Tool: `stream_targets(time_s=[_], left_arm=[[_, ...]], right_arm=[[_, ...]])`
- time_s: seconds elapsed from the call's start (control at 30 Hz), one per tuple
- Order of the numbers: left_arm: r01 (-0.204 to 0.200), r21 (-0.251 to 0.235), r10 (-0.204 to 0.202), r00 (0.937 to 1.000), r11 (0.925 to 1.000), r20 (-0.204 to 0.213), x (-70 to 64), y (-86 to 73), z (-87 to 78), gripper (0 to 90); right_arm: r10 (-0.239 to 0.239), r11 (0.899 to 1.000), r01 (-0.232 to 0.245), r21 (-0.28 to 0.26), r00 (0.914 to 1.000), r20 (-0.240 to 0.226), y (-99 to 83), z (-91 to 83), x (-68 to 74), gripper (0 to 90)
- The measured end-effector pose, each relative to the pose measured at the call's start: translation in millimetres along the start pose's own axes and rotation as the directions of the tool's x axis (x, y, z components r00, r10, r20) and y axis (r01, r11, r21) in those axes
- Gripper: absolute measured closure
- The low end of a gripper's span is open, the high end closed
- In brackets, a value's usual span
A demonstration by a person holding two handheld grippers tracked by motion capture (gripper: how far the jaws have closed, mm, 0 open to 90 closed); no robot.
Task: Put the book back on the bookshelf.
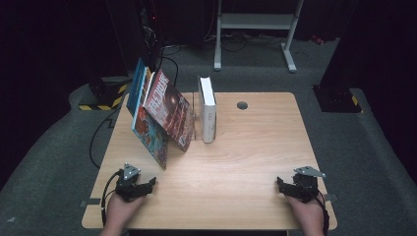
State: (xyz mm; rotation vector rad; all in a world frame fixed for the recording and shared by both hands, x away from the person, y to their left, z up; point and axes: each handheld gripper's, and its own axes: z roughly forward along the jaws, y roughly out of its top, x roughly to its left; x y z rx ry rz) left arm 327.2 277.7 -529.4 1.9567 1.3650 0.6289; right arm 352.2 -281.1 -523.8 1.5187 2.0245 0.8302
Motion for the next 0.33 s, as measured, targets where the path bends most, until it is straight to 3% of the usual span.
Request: stream_targets(time_s=[0.33], left_arm=[[0.002,0.002,-0.002,1.0,1.0,-0.001,-0.2,0.1,-0.1,21.5]], right_arm=[[0.009,1.0,-0.009,0.0,0.9999,0.008,0.0,0.1,0.1,15.3]])
